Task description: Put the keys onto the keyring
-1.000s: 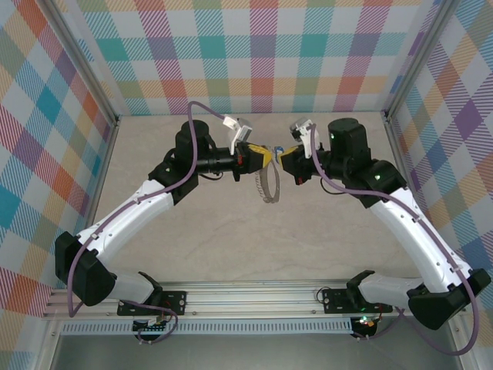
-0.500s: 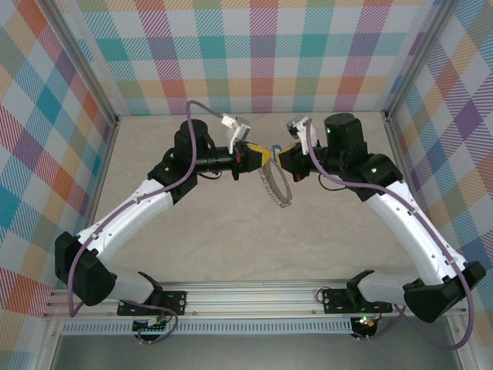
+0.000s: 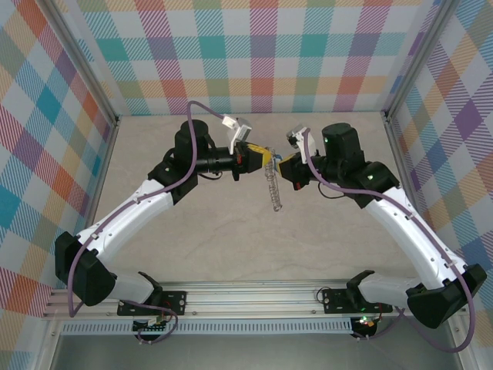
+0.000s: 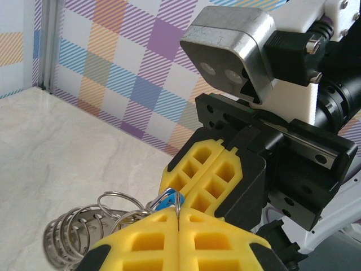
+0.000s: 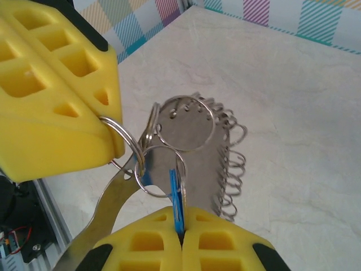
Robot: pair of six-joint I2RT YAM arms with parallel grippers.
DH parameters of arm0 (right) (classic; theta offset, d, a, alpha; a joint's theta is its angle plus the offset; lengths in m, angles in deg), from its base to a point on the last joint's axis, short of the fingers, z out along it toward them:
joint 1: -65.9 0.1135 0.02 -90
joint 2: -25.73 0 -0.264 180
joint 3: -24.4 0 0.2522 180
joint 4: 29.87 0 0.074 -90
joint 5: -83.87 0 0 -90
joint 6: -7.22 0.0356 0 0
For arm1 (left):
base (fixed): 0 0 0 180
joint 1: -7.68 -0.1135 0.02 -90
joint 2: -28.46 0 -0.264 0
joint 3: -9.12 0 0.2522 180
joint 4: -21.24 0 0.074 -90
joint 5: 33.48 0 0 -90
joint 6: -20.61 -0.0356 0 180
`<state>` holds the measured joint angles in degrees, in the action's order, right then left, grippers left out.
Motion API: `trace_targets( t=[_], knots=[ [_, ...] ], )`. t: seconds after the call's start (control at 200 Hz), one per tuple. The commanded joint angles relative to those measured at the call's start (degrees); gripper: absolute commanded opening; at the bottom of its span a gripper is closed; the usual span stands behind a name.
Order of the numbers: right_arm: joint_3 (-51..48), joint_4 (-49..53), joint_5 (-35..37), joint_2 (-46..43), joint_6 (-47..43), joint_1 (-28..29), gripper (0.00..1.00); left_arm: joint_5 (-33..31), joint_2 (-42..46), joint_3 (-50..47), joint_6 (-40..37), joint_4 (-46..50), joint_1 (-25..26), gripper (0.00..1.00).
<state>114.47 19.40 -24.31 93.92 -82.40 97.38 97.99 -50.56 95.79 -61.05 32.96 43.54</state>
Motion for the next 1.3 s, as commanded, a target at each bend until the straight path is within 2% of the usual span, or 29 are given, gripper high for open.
trace_targets(
  t=[0.0, 0.23, 0.78, 1.295],
  knots=[
    [-1.2, -2.5, -3.2, -0.8, 1.4, 0.4, 0.0, 1.4, 0.2, 1.4, 0.5, -2.9, 0.4, 0.0],
    [-1.0, -2.0, -0.8, -1.2, 0.6, 0.4, 0.0, 1.4, 0.0, 1.4, 0.5, -2.8, 0.3, 0.0],
    [7.3, 2.3, 2.4, 1.2, -3.0, 0.4, 0.0, 1.7, 0.3, 1.4, 0.4, -2.5, 0.4, 0.0],
    [7.2, 2.8, 5.4, 1.1, -4.1, 0.4, 0.0, 1.4, 0.5, 1.1, 0.0, -2.4, 0.4, 0.0]
  ],
)
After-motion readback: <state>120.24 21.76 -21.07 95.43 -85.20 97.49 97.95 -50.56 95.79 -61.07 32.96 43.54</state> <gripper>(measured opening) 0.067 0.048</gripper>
